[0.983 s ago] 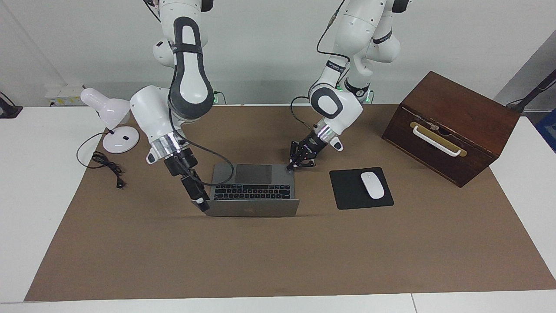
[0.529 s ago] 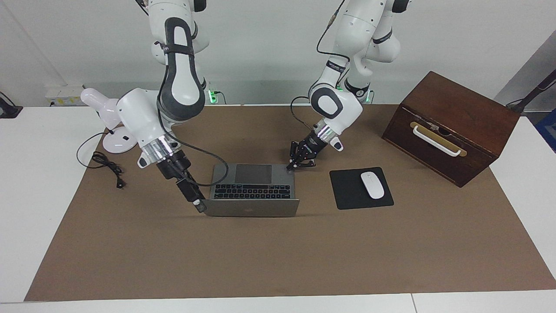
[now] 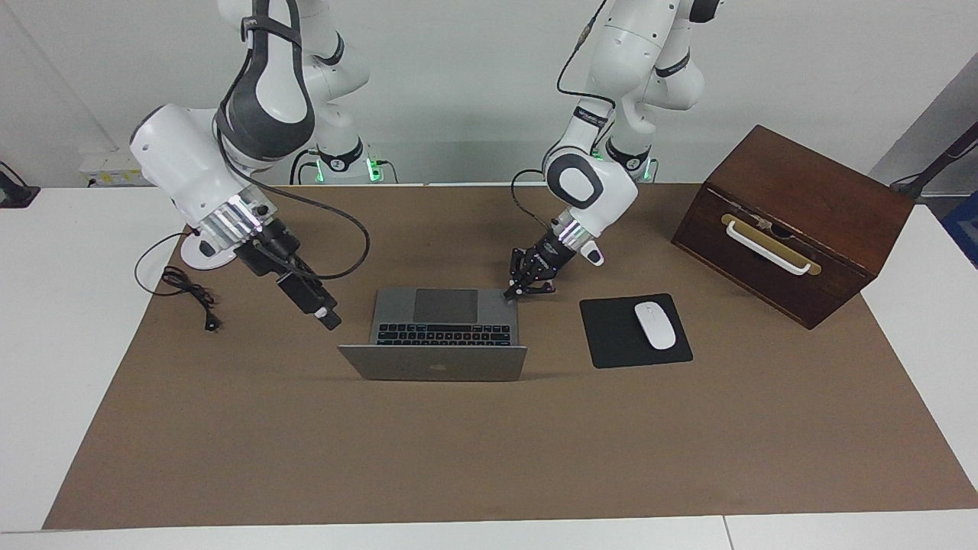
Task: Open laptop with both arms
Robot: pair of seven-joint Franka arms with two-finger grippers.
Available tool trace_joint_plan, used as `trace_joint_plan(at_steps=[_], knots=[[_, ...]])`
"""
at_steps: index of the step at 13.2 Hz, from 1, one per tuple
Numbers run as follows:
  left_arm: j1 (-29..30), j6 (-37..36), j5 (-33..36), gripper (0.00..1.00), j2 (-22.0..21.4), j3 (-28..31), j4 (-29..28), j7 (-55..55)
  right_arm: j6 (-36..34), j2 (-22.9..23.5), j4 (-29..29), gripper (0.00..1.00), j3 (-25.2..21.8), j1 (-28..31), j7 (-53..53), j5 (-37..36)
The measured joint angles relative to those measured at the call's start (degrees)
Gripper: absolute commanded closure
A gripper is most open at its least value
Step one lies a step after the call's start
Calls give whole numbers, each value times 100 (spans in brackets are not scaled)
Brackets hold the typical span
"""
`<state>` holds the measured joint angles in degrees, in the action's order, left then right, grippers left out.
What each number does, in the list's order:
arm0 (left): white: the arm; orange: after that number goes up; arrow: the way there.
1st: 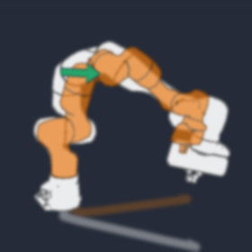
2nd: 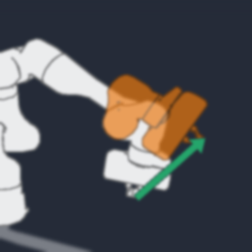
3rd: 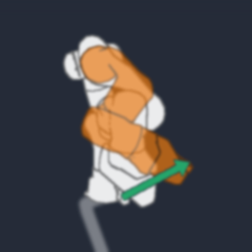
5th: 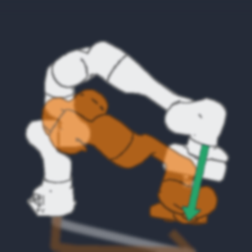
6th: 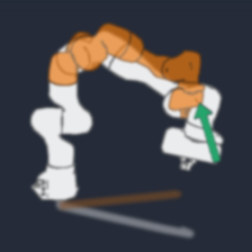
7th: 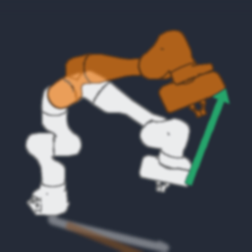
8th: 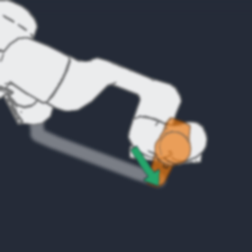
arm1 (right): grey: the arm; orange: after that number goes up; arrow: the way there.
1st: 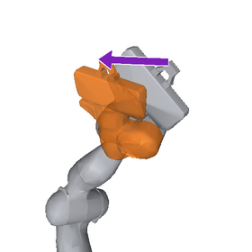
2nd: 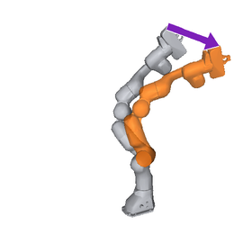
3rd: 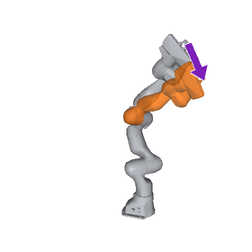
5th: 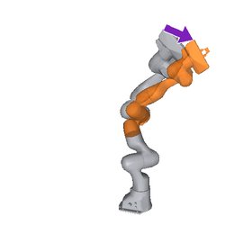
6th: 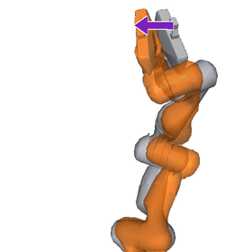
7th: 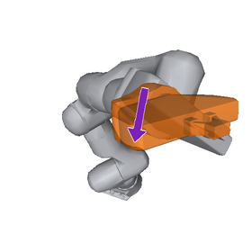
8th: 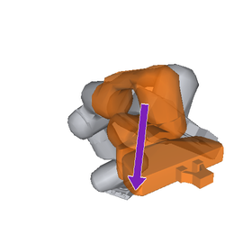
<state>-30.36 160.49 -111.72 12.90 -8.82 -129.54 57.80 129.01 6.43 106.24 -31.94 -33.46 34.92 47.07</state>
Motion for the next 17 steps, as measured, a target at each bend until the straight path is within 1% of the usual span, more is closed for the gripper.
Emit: trace_joint_plan(at_steps=[3,5,6,7,8,9,11,12,13,14,16,17], knots=[[94,92,20,100,-4,97,199,-60,-742,-234,-236,0,-23,118,78,-919],[372,113,40,100,-79,108,436,-101,-1195,-350,-494,0,-65,188,53,-1547],[479,132,69,100,-143,116,512,-130,-1445,-381,-640,0,-24,323,-60,-1751],[561,173,196,100,-218,117,557,-145,-1693,-393,-788,0,162,631,-332,-1921],[629,217,450,100,-288,120,606,-148,-1917,-399,-931,0,505,1078,-616,-2158],[669,364,711,100,-348,118,663,-148,-2129,-403,-1095,0,937,1589,-862,-2407],[674,1012,1208,100,-408,102,787,-188,-2470,-411,-1443,0,2029,2724,-1310,-2922],[672,1270,1443,100,-413,88,841,-264,-2564,-412,-1535,0,2493,3169,-1584,-3243],[677,1408,1598,100,-413,91,885,-397,-2648,-413,-1579,0,2806,3466,-1939,-3546],[703,1475,1655,100,-413,108,915,-571,-2812,-415,-1620,0,2938,3608,-2346,-3799],[946,1493,1794,100,-414,118,963,-882,-3372,-438,-1754,0,2954,3698,-3102,-4296],[1105,1414,2035,100,-414,120,998,-951,-3673,-479,-1825,0,2964,3764,-3425,-4529]])
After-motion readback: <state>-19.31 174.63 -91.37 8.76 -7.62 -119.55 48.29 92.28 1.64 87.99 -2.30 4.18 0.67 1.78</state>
